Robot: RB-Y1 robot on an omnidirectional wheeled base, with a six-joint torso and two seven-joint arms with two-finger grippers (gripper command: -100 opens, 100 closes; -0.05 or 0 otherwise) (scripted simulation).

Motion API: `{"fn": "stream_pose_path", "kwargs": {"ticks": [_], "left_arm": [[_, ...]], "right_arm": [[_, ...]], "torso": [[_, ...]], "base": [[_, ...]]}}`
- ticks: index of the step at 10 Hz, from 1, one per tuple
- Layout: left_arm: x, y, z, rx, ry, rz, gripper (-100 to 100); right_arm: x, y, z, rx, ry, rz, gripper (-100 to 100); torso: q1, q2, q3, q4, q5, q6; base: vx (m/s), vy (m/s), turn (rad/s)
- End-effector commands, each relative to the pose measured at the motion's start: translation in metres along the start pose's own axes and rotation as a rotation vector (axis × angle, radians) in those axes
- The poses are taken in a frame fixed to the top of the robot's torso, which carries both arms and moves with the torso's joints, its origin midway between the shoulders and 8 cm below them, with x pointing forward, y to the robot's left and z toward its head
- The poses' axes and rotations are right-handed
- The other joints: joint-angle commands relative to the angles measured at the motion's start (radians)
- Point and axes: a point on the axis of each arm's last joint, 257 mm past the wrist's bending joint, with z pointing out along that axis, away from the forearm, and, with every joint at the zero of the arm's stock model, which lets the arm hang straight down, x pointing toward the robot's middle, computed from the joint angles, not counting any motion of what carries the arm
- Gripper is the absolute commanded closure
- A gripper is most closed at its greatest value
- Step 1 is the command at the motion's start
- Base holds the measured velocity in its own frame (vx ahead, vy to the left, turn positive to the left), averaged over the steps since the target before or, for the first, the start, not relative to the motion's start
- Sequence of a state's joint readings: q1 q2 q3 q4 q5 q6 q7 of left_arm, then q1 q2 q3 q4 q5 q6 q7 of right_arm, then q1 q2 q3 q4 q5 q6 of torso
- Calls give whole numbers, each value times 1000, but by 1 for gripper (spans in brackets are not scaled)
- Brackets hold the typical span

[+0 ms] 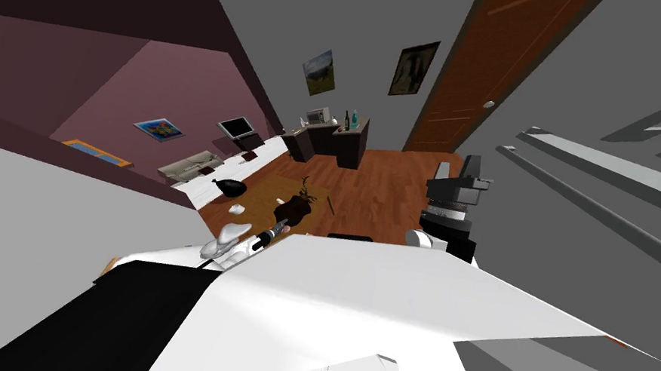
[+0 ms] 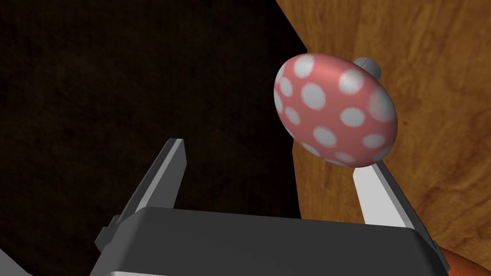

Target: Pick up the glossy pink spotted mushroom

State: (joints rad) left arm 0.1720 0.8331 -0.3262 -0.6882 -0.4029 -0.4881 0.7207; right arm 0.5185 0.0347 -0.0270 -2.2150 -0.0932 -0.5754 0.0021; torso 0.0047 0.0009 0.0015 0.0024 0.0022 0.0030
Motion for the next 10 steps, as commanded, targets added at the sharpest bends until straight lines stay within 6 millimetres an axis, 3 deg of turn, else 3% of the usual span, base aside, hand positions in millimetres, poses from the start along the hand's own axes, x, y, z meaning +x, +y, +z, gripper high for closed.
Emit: {"fn": "stream_pose_path", "kwargs": {"ticks": [1, 2, 3, 4, 6, 7, 9, 10], "left_arm": [[-5, -1, 0, 5, -24, -39, -100], [-7, -2, 0, 11, -31, -57, -100], [-3, 12, -5, -24, -45, -56, -100], [-7, 12, -5, -25, -62, -83, -100], [-10, 10, -5, -14, -75, -119, -100], [-5, 24, -11, -49, -85, -124, -100], [-12, 25, -11, -47, -112, -180, -100], [-3, 39, -17, -83, -112, -177, -100]], "right_arm": [[0, 0, 0, 0, 0, 0, 0], [0, 0, 0, 0, 0, 0, 0], [0, 0, 0, 0, 0, 0, 0], [0, 0, 0, 0, 0, 0, 0], [0, 0, 0, 0, 0, 0, 0], [0, 0, 0, 0, 0, 0, 0], [0, 0, 0, 0, 0, 0, 0], [0, 0, 0, 0, 0, 0, 0]], "torso": [[0, 0, 0, 0, 0, 0], [0, -3, -2, 0, 0, -1], [-1, -6, -4, -1, 0, -1], [-1, -2, -1, -1, 0, 1], [0, -4, -2, 0, 1, 0], [-1, -8, -4, -1, 1, 0], [0, -3, -1, 0, 1, 1], [1, -5, -2, -1, 1, -1]], "base": [[-71, 31, -128], [-14, 15, 33], [-120, 12, -373], [-149, 29, -358], [-30, 22, -15], [-94, 1, -374], [-94, 24, -220], [-147, 27, -324]]}}
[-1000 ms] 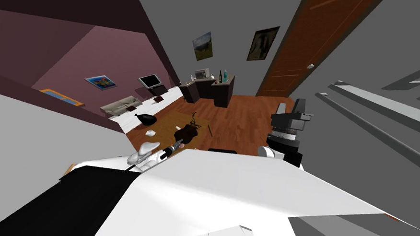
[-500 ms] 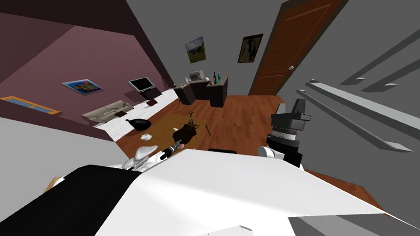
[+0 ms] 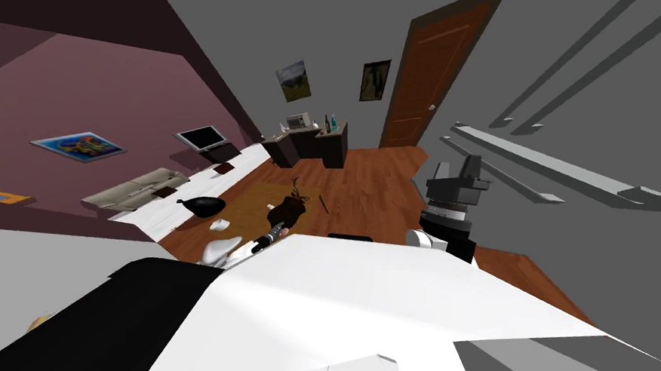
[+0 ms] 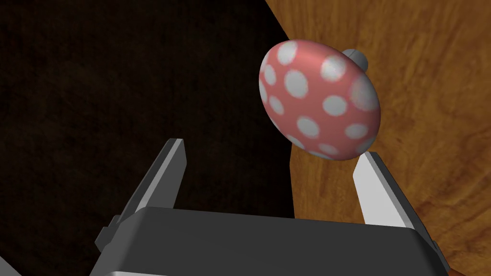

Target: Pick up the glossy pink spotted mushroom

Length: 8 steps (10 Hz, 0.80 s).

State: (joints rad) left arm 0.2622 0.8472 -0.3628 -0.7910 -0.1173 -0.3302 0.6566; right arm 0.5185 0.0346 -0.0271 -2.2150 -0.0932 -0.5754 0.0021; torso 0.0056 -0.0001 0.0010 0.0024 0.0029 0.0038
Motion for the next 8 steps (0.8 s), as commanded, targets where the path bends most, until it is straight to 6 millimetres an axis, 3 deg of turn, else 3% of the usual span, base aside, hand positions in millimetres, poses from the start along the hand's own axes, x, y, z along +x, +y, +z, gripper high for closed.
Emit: {"fn": "stream_pose_path", "kwargs": {"ticks": [1, 3, 4, 5, 7, 8], "left_arm": [[-3, 10, -2, -30, -25, -31, -100], [-6, 8, -2, -21, -36, -77, -100], [0, 26, -9, -68, -43, -80, -100], [-3, 28, -9, -73, -56, -108, -100], [-5, 27, -9, -67, -64, -145, -100], [2, 45, -16, -114, -65, -153, -100]], "right_arm": [[0, 0, 0, 0, 0, 0, 0], [0, 0, 0, 0, 0, 0, 0], [0, 0, 0, 0, 0, 0, 0], [0, 0, 0, 0, 0, 0, 0], [0, 0, 0, 0, 0, 0, 0], [0, 0, 0, 1, 0, -1, 0]], "torso": [[0, 0, 0, 0, 0, 0], [0, -3, -1, 0, 0, -1], [-1, -7, -4, -1, 0, -1], [-2, -5, -3, -1, 0, 0], [-1, -3, -1, 0, 0, -2], [0, -6, -3, -1, 0, -2]], "base": [[-151, 23, -376], [-34, 3, -14], [-72, -13, -303], [-132, -10, -467], [-63, 6, 3], [-121, -13, -303]]}}
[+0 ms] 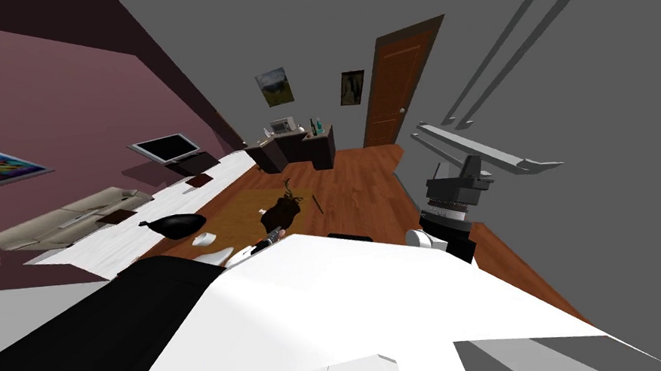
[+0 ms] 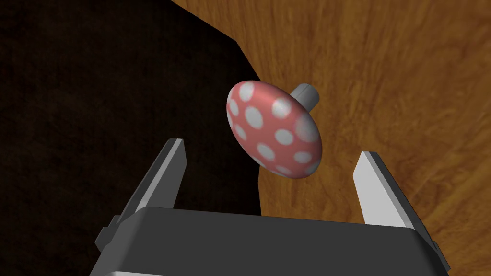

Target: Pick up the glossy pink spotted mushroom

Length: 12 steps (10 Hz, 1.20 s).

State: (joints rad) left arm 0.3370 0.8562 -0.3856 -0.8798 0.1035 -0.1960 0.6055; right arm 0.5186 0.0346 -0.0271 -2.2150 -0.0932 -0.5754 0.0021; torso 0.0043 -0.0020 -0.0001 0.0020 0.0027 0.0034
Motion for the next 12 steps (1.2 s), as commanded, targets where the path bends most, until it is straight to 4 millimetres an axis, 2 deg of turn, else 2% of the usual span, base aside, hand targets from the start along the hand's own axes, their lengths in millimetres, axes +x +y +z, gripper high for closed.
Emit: {"fn": "stream_pose_path", "kwargs": {"ticks": [1, 3, 4, 8, 9, 10, 11, 12], "left_arm": [[-2, 11, -2, -35, -17, -31, -100], [-2, 9, -2, -30, -18, -42, -100], [-3, 10, -2, -31, -19, -45, 100], [-2, 9, -2, -29, -18, -45, 100], [-2, 9, -2, -28, -18, -45, 0], [-7, -9, 5, 15, -13, -29, 100], [-4, -11, 5, 23, -1, -2, 100], [-10, -28, 10, 58, -4, -5, 100]], "right_arm": [[0, 0, 0, 0, 0, 0, 0], [0, 0, 0, 0, 0, 0, 0], [0, 0, 0, 0, 0, 0, 0], [0, 0, 0, 0, 0, 0, 0], [0, 0, 0, 0, 0, 0, 0], [0, 0, 0, 0, 0, 0, 0], [0, 0, 0, 1, 0, -1, 0], [0, 0, 0, 1, 0, -1, 0]], "torso": [[0, 0, 0, 0, 0, 0], [1, -2, -1, 0, 0, -1], [1, -5, -2, -1, 0, -1], [1, -8, -5, -2, 0, -1], [1, -8, -5, -2, 0, -1], [1, -8, -5, -2, 0, -1], [3, -15, -8, -3, -1, -2], [3, -19, -11, -4, -1, -3]], "base": [[-142, -8, -400], [-41, 4, -55], [-6, 0, 0], [0, 0, 0], [0, 0, 0], [127, 28, 328], [184, -1, 448], [172, -23, 424]]}}
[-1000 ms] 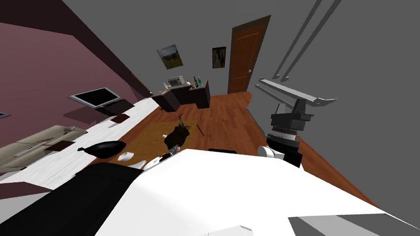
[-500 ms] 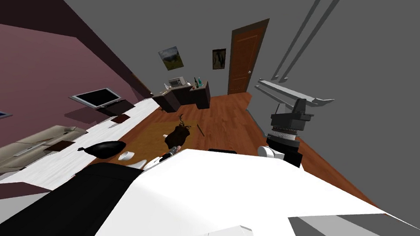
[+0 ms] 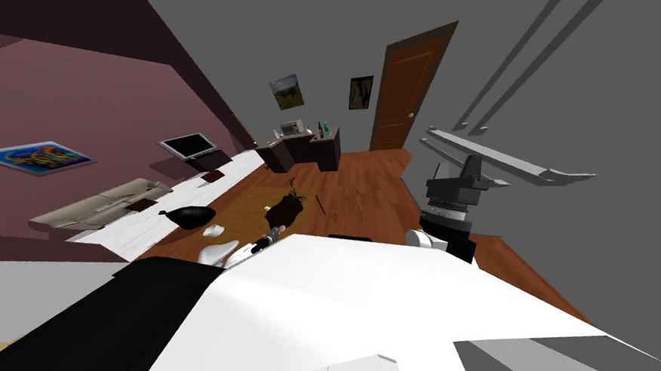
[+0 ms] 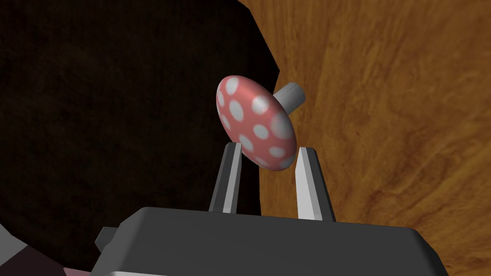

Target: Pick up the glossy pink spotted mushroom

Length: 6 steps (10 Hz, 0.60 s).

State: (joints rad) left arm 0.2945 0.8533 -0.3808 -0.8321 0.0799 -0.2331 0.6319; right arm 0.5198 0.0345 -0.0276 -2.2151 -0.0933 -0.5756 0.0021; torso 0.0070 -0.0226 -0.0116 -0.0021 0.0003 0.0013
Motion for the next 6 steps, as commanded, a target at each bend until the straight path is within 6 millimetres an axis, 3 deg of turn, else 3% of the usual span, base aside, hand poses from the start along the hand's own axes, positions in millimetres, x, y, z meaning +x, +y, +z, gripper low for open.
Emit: {"fn": "stream_pose_path", "kwargs": {"ticks": [1, 3, 4, 5, 6], "left_arm": [[4, -14, 3, 40, 23, 29, 100], [6, -12, 3, 32, 33, 76, 100], [5, -30, 8, 74, 44, 76, 100], [9, -31, 8, 79, 59, 104, 100], [11, -29, 8, 73, 65, 132, 100]], "right_arm": [[0, 0, 0, 0, 0, 0, 0], [0, 0, 0, 0, 0, 0, 0], [0, 0, 0, 0, 0, 0, 0], [0, 0, 0, 0, 0, 0, 0], [0, 0, 0, 0, 0, 0, 0]], "torso": [[0, 0, 0, 0, 0, 0], [4, 1, 1, 1, 2, 4], [5, 4, 3, 2, 4, 7], [6, -1, 0, 2, 3, 5], [5, -3, -1, 1, 3, 5]], "base": [[166, 7, 341], [56, 3, 50], [106, 14, 351], [137, -12, 376], [67, -27, 68]]}}
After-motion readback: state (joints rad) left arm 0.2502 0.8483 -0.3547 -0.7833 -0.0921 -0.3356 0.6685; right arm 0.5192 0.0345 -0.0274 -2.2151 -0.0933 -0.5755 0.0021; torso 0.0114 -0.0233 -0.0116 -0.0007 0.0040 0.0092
